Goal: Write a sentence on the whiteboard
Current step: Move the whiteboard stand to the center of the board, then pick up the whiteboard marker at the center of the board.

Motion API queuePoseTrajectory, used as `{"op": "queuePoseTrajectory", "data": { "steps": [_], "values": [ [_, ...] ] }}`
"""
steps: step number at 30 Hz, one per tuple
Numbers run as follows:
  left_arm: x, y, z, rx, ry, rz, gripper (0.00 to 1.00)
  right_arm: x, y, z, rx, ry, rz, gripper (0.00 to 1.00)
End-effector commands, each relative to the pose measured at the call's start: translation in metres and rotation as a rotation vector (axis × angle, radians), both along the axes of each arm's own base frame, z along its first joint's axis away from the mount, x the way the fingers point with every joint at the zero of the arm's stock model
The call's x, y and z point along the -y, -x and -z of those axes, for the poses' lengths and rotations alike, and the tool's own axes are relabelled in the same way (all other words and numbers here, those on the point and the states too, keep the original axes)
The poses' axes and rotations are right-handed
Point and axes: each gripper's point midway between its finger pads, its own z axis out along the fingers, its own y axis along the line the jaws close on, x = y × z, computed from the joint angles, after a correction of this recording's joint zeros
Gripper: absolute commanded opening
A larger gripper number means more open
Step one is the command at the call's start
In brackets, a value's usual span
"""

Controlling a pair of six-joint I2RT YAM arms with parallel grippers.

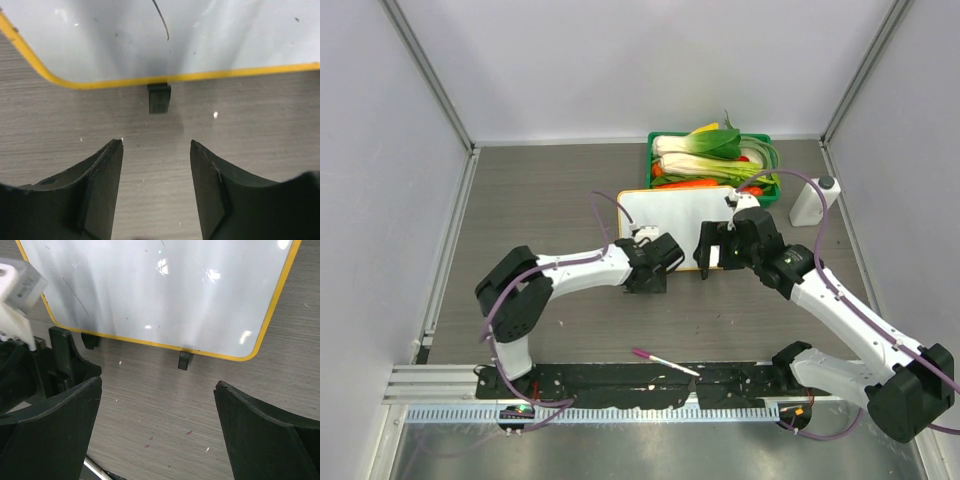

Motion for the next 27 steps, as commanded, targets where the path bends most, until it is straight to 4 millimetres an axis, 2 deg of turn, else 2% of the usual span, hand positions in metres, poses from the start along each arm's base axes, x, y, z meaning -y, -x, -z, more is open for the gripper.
{"op": "queuePoseTrajectory", "data": {
  "steps": [1,8,11,15,19,23,24,27],
  "values": [
    [0.011,0.003,-0.043,0.054,0.143,0.025,0.63,-0.012,0.013,-0.002,-0.034,-0.089,-0.04,0.99],
    [0.001,0.014,-0.086,0.101,0.204,0.116,0.83,-0.028,0.038,0.0,-0.107,-0.177,-0.136,1.0],
    [-0.002,0.018,-0.104,0.127,0.249,0.144,0.84,-0.029,0.047,-0.004,-0.099,-0.208,-0.16,1.0],
    [-0.011,0.021,-0.113,0.115,0.301,0.139,0.85,-0.023,0.061,0.002,-0.115,-0.204,-0.154,0.99],
    [-0.014,0.02,-0.126,0.029,0.485,0.116,0.84,-0.02,0.07,0.004,-0.125,-0.192,-0.16,0.99],
    [-0.024,0.0,-0.15,0.061,0.745,0.086,0.85,-0.028,0.071,0.006,-0.114,-0.192,-0.2,0.99],
    [-0.033,-0.006,-0.154,0.08,0.777,0.06,0.85,-0.03,0.071,0.009,-0.121,-0.185,-0.209,1.0],
    [-0.067,-0.025,-0.169,0.145,0.822,-0.01,0.85,-0.043,0.07,-0.002,-0.1,-0.182,-0.264,0.97]
  ]
}}
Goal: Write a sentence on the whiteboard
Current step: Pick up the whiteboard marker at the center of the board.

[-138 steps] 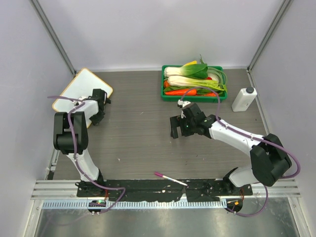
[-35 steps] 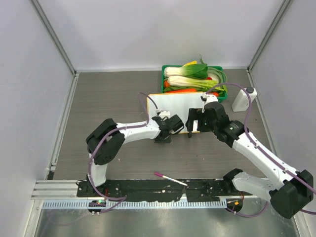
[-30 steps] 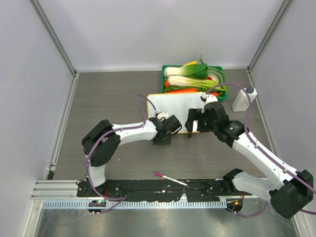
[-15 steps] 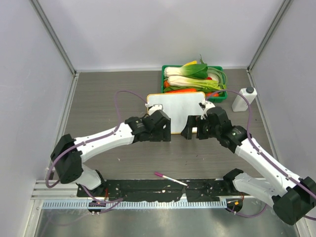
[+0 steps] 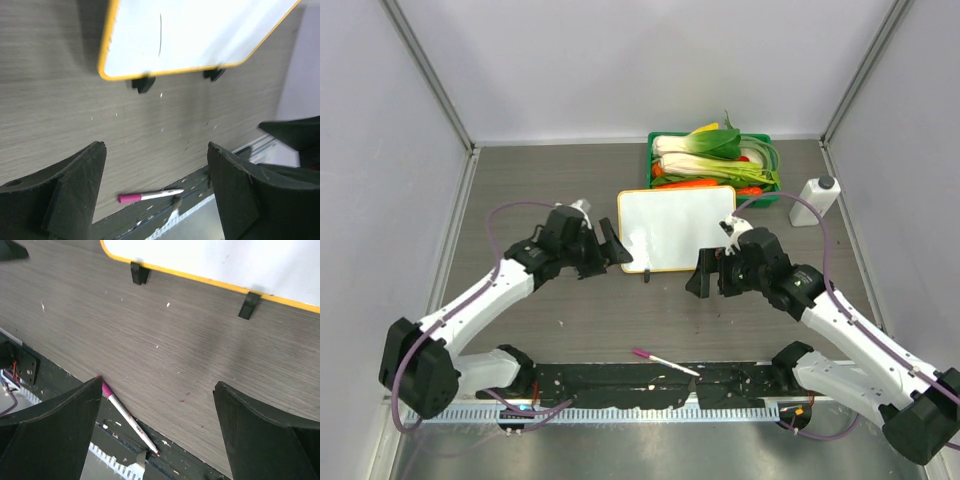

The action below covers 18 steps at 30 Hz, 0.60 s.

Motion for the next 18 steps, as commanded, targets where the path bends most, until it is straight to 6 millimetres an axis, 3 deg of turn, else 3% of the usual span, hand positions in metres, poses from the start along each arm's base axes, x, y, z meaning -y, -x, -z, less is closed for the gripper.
{"op": "queuePoseTrajectory", "data": {
  "steps": [1,6,14,18],
  "values": [
    [-0.021,-0.026,-0.055,0.123,0.206,-0.023,0.86,-0.02,-0.002,-0.014,0.047,-0.018,-0.079,0.97],
    [-0.058,-0.036,-0.052,0.094,0.195,-0.058,0.86,-0.051,0.003,-0.023,0.108,0.003,-0.172,0.97],
    [-0.064,-0.045,-0.062,0.109,0.268,0.001,0.87,-0.082,0.013,-0.019,0.135,-0.001,-0.265,0.99],
    [-0.068,-0.042,-0.053,0.109,0.238,0.003,0.87,-0.085,0.023,-0.011,0.133,-0.022,-0.27,0.99]
  ]
}}
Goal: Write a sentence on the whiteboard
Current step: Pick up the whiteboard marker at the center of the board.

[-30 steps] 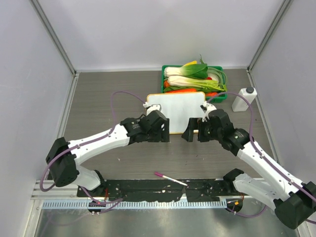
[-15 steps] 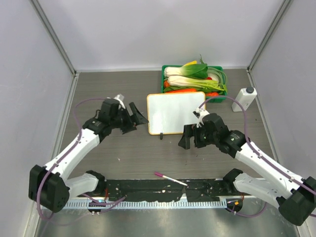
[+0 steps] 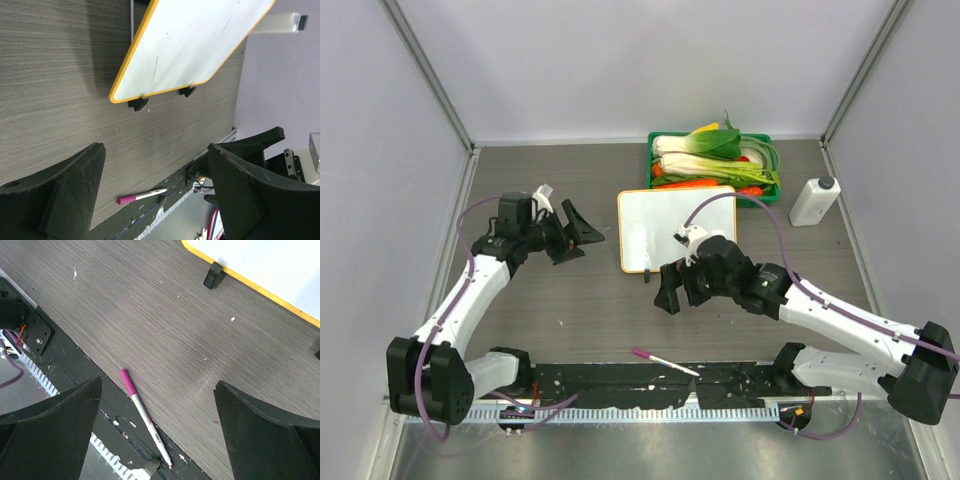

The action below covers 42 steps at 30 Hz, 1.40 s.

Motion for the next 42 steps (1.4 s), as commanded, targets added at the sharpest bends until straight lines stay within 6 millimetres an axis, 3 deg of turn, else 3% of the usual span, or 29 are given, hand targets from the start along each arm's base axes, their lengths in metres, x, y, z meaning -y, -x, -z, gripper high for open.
{"op": "queuePoseTrajectory", "data": {
  "steps": [1,12,18,22,28,32,34,35,40,41,42],
  "values": [
    [0.001,0.0,-0.016,0.088,0.007,0.057,0.87,-0.013,0.001,-0.009,0.062,-0.069,-0.009,0.99],
    [-0.021,0.021,0.021,0.061,-0.068,0.041,0.87,-0.031,0.035,0.054,0.097,0.091,-0.079,0.99],
    [-0.025,0.029,0.035,0.029,-0.091,0.049,0.86,-0.046,0.053,0.074,0.105,0.148,-0.151,0.92],
    [-0.026,0.028,0.034,0.035,-0.092,0.046,0.87,-0.058,0.066,0.084,0.133,0.205,-0.216,0.82],
    [-0.023,0.026,0.032,0.025,-0.067,0.07,0.87,-0.073,0.079,0.096,0.122,0.238,-0.253,0.76],
    [-0.026,0.028,0.036,0.013,-0.07,0.064,0.87,-0.072,0.083,0.113,0.14,0.303,-0.261,0.72],
    [-0.026,0.028,0.035,0.029,-0.068,0.054,0.88,-0.067,0.08,0.122,0.161,0.351,-0.248,0.63],
    [-0.026,0.028,0.031,0.049,-0.065,0.052,0.88,-0.064,0.077,0.127,0.175,0.375,-0.235,0.53],
    [-0.03,0.029,0.02,0.097,-0.088,0.037,0.89,-0.062,0.079,0.138,0.18,0.394,-0.253,0.24],
    [-0.031,0.029,0.02,0.099,-0.095,0.031,0.9,-0.062,0.079,0.137,0.185,0.397,-0.257,0.12],
    [-0.032,0.03,0.019,0.102,-0.096,0.028,0.91,-0.062,0.077,0.136,0.194,0.405,-0.253,0.05]
  ]
}}
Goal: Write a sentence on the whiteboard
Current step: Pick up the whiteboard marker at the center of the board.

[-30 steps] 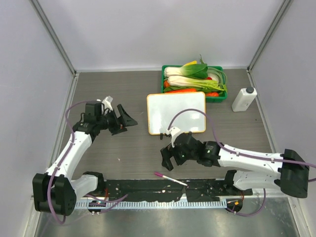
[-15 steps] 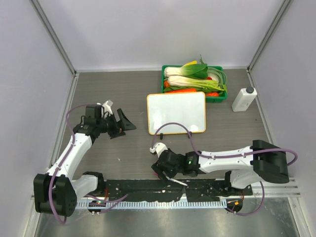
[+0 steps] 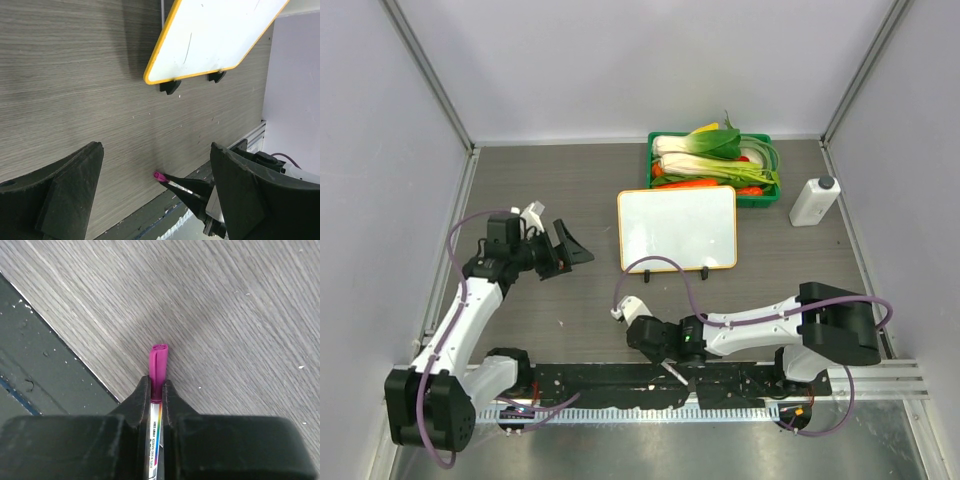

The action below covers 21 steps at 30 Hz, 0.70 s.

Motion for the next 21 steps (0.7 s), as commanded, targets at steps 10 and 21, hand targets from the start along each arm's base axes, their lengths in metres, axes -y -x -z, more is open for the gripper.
{"op": "queuePoseTrajectory", "data": {
  "steps": [10,21],
  "values": [
    [0.006,0.002,-0.037,0.131,0.067,0.026,0.92,-0.028,-0.059,-0.074,0.168,-0.187,0.181,0.01],
    [0.046,0.021,-0.077,0.248,0.266,0.143,0.92,0.009,-0.145,-0.215,0.161,-0.819,0.496,0.01]
  ]
}}
